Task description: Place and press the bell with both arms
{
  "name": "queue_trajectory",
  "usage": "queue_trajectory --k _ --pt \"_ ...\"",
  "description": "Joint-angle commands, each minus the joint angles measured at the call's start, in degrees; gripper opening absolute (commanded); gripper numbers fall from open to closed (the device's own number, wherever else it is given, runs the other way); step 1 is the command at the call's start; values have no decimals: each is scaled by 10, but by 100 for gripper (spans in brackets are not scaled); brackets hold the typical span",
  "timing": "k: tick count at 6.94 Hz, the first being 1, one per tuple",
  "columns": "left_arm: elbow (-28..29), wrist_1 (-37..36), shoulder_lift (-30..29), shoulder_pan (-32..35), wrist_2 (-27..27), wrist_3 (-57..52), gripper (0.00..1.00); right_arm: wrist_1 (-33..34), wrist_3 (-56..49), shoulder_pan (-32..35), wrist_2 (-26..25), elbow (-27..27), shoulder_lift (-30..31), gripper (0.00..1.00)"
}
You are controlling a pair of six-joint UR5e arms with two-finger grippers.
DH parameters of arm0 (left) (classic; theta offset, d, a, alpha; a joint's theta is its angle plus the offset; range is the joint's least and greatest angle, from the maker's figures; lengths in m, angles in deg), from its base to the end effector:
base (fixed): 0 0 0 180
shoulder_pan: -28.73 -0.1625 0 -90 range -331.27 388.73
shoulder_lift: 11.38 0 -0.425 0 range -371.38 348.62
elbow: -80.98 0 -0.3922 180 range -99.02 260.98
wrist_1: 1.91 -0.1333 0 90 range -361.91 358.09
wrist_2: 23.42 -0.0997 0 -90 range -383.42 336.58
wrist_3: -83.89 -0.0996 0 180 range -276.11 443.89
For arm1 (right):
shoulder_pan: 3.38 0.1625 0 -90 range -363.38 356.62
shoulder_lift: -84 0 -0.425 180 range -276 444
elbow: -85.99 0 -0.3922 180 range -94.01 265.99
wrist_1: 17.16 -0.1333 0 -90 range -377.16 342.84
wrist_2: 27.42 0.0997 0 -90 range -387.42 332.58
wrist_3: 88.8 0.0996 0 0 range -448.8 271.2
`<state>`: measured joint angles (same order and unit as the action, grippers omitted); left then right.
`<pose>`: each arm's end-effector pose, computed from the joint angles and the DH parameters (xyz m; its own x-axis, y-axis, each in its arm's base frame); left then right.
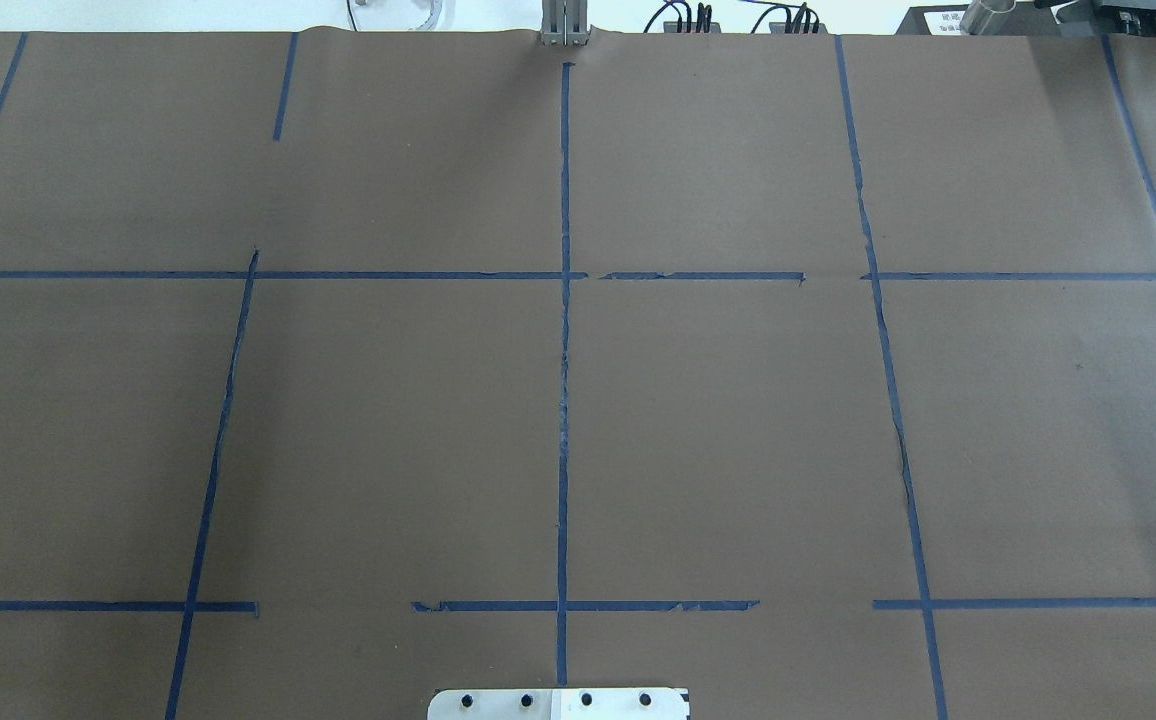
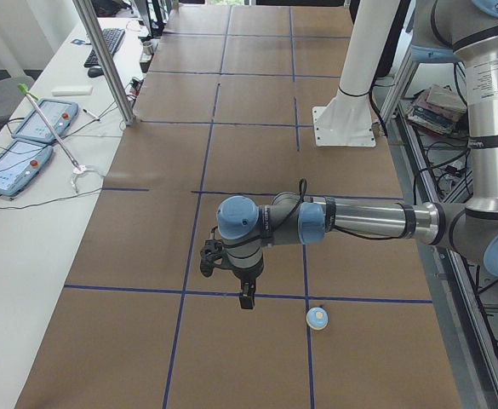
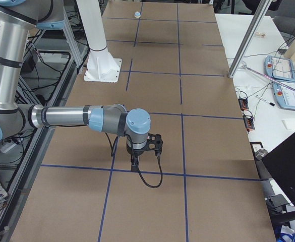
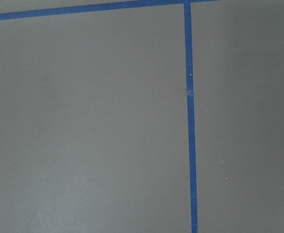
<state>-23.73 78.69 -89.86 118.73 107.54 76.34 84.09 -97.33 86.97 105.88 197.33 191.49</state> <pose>-0.0680 -0.3977 0.6427 0.7486 0.0603 -0.6602 -0.0992 0.9948 -0.0216 0.0671 -0.3527 0.6262 0.7201 -0.0553 0.6917 0.1019 0.9944 -0.0265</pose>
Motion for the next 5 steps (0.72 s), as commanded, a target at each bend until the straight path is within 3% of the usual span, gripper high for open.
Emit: queue_trajectory --k 1,4,5 --pt "-5 0 0 0 3 -1 100 0 0 0 5 -1 0 100" --pt "-33 5 -1 -5 3 3 100 0 0 0 6 0 0 100" --pt "-25 60 -40 -8 1 4 100 0 0 0 6 1 0 100"
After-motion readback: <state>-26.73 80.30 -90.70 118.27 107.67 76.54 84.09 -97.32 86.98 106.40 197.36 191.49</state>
